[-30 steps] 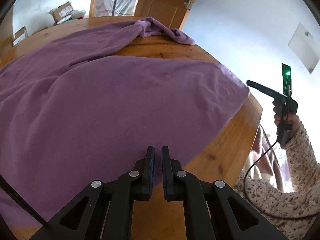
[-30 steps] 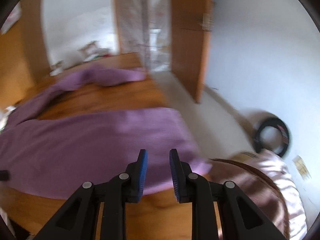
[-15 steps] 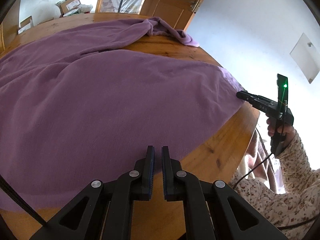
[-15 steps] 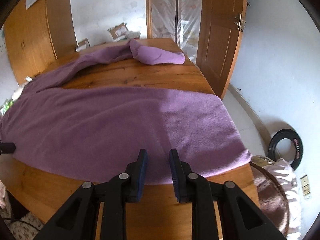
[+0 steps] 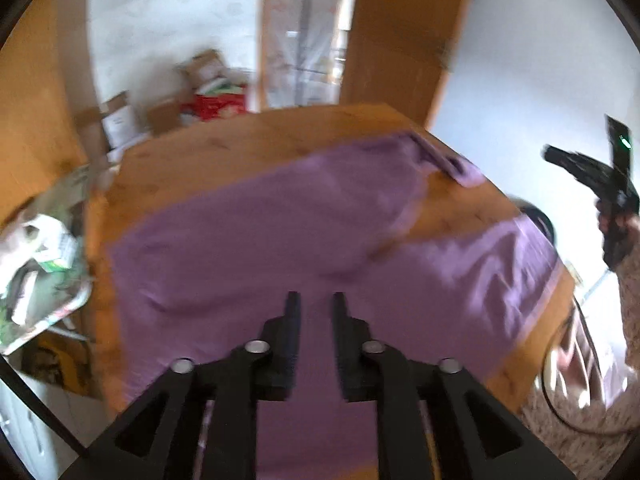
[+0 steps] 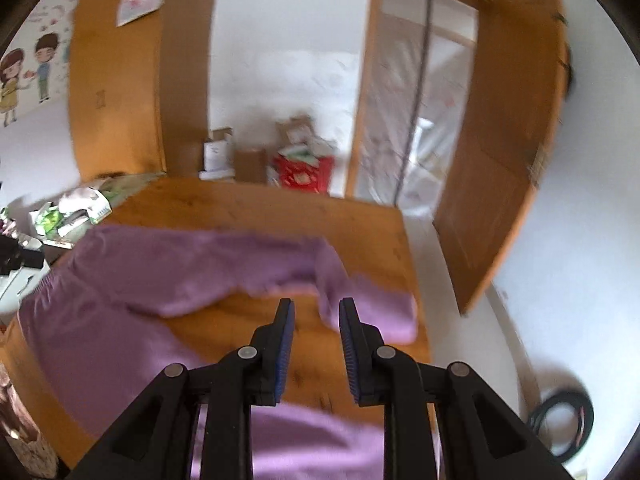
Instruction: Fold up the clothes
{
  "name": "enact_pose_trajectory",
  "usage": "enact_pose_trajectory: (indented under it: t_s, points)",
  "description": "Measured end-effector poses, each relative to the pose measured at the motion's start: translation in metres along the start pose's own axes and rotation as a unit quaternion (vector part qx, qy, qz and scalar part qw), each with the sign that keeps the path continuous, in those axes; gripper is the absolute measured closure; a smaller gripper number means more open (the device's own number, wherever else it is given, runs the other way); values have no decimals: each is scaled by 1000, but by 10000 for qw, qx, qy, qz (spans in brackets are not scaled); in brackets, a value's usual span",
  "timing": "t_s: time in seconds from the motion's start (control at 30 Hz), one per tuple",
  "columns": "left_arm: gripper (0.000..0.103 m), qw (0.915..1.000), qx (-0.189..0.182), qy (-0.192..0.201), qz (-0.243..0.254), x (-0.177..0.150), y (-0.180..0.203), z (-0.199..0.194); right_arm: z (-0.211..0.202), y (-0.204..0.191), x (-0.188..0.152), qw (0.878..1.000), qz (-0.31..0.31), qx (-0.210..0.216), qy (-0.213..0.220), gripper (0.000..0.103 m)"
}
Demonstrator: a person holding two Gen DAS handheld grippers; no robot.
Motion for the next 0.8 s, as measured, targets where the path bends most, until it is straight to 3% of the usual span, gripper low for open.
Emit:
enact_pose_trajectory:
  t_s: [0.17, 0.3, 0.4, 0.53, 0.6, 0.8]
  points:
    - [76, 9996, 135, -171, -190, 53, -67, 15, 61, -36, 53, 9964, -227, 775, -240, 76]
    - [74, 9986, 15, -503, -182, 78, -106, 56, 125, -64, 67, 9895, -419, 1222, -645, 76]
    - [74, 9966, 216, -799, 27, 88, -122, 95, 172, -85, 76, 9818, -567, 1545, -948, 76]
    - [74, 9935, 0, -1135, -17, 93, -136, 141, 223, -110, 65, 9710, -839, 1775, -1362, 72]
    - [74, 9910, 89, -1321, 181, 88, -141, 158, 243, -121, 60, 9655, -1074, 1831, -1509, 68]
    - [74, 9855, 181, -1633, 415, 81, -155, 192, 291, -146, 47, 9484, -1460, 2107, -1864, 67]
Point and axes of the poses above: each gripper's, at about its wrist camera, not at the fingertips, and z roughly the way its jaws point, y to its right, x to its top, the point moved 7 cm from there along z, roughly the way its jaws point, and after that the axes turned 2 degrees about -x, right-handed, at the moved point
